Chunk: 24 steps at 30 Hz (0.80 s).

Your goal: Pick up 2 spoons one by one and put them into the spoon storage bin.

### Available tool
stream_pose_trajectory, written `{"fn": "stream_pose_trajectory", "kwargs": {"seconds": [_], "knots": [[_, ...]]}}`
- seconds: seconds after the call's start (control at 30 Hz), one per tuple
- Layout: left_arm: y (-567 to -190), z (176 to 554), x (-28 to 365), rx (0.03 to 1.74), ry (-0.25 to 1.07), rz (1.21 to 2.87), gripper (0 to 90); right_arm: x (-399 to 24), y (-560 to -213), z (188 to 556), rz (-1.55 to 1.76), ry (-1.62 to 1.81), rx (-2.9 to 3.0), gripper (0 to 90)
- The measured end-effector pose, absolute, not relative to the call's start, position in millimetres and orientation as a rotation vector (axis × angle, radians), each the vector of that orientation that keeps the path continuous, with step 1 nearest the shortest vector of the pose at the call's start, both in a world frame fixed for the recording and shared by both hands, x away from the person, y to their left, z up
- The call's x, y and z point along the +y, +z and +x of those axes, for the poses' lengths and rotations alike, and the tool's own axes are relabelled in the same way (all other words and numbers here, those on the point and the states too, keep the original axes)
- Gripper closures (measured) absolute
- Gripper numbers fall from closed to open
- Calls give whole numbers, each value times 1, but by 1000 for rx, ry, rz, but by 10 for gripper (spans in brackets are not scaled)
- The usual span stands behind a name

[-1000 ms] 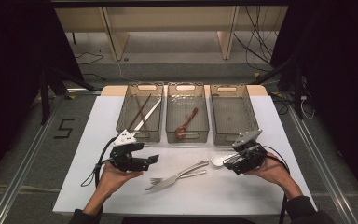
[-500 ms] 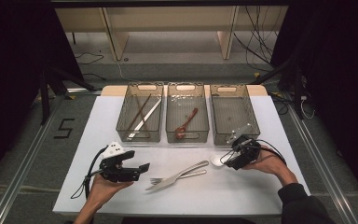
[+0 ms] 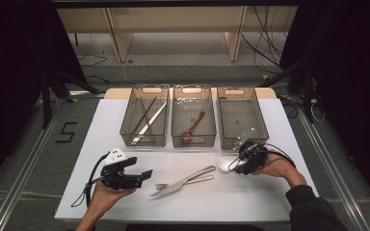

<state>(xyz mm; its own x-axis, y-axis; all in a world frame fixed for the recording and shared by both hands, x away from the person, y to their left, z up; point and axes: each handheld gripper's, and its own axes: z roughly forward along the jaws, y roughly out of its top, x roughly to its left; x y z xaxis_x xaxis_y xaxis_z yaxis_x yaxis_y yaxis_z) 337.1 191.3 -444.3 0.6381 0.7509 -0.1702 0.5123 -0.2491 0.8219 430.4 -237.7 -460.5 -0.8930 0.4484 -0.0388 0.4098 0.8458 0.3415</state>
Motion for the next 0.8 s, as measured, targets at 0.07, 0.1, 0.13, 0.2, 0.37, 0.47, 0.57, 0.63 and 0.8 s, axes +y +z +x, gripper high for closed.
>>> {"fn": "stream_pose_trajectory", "kwargs": {"seconds": [0.07, 0.1, 0.13, 0.2, 0.37, 0.47, 0.57, 0.63, 0.8], "knots": [[-444, 337, 191, 997, 321, 1920, 201, -237, -459, 428, 672, 487, 2917, 514], [-444, 337, 191, 996, 321, 1920, 202, -237, -459, 427, 665, 484, 2913, 543], [-444, 337, 191, 994, 322, 1921, 202, -237, -459, 426, 650, 478, 2922, 568], [-444, 336, 191, 990, 323, 1923, 203, -236, -458, 425, 643, 477, 2926, 623], [-444, 336, 191, 990, 327, 1928, 205, -232, -457, 421, 608, 461, 2945, 712], [-444, 336, 191, 991, 328, 1925, 207, -232, -458, 421, 594, 451, 2941, 722], [-445, 337, 191, 994, 330, 1924, 207, -230, -457, 420, 594, 436, 2932, 728], [-445, 337, 191, 994, 333, 1925, 207, -230, -457, 420, 592, 429, 2924, 732], [-444, 336, 190, 990, 344, 1926, 209, -229, -457, 418, 633, 429, 2917, 738]]}}
